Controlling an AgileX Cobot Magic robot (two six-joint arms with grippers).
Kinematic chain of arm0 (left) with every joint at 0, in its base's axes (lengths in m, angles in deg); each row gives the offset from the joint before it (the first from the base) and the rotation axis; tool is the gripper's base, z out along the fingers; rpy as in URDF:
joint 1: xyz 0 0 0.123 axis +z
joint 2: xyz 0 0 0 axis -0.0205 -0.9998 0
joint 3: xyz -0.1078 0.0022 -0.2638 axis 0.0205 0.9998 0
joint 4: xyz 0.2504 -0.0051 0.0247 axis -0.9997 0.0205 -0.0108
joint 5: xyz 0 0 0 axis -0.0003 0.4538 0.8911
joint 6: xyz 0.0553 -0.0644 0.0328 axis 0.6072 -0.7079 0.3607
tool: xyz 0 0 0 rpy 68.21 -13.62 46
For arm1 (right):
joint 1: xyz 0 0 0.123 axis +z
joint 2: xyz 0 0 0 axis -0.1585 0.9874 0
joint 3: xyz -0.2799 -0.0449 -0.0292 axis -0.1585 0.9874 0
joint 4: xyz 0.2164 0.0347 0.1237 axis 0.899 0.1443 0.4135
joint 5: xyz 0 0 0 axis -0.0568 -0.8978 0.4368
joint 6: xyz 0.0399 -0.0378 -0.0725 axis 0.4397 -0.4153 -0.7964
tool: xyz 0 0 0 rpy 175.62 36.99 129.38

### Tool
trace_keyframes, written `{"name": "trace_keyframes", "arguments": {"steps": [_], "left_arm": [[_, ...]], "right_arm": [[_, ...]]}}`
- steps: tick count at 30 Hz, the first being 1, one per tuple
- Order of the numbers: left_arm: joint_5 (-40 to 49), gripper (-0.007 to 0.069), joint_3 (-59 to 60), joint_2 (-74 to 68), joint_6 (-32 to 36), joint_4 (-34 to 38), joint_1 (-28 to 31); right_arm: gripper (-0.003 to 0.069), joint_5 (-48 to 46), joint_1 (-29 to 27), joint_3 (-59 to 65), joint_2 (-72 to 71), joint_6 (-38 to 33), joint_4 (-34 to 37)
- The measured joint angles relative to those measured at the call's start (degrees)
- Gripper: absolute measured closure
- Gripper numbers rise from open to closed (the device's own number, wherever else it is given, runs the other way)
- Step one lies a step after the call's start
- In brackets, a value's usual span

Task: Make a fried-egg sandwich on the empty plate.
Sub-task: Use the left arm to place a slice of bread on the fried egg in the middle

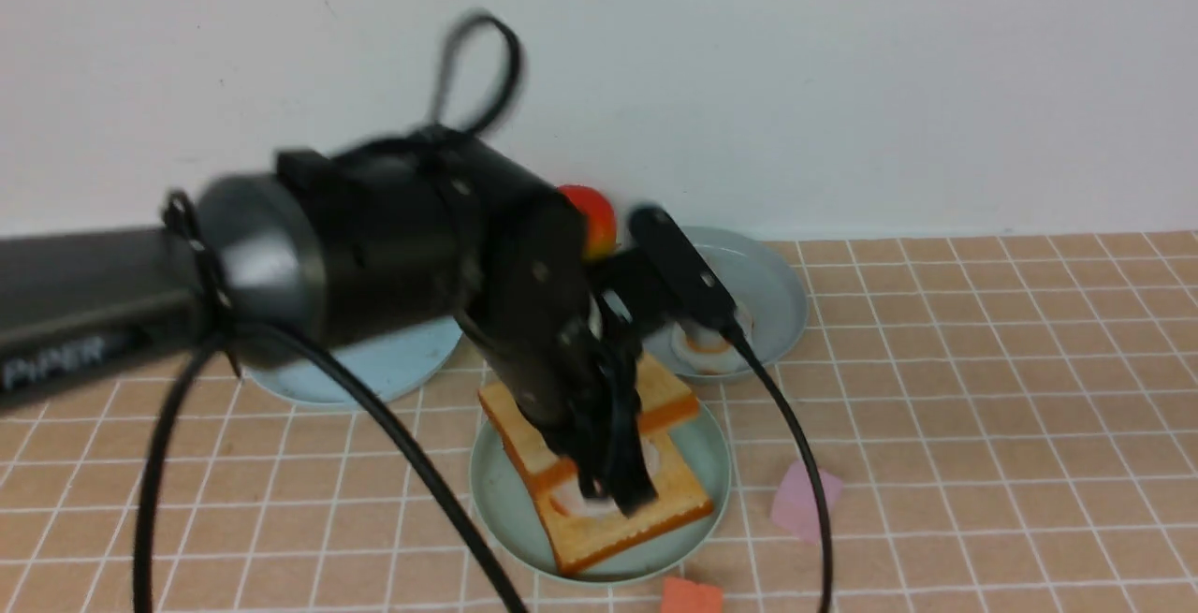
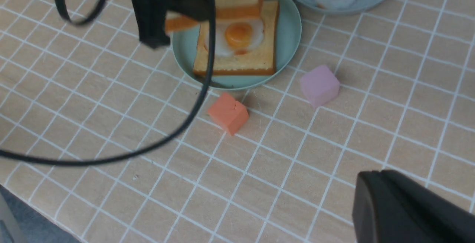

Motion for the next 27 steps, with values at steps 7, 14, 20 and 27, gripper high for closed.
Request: {"name": "trace_keyframes", "arguments": {"steps": [7,14,20,27], "left_arm": [[-2.5,0.0617,2.2,-0.2,-1.4,-2.4,-3.0],[-2.8,0.0617,2.2,-2.2,-1.6,-3.1,-3.0],[-2.7,0.0617,2.2,-4.6,-1.7,-2.2,-3.0],[-3.6,0.0612,2.2,-6.1,-1.7,-1.1,-3.0]], "right_arm": [[0.0645,-0.1,0.0,0.0,-3.1,-0.1,-0.4],[0.0645,-0.3,0.0,0.0,-3.2,-0.1,-0.4],[0.0645,-0.5,0.0,0.0,-3.2,-0.1,-0.4],[0.0645,-1.4,0.0,0.0,-3.2,-0.1,-0.4]]}}
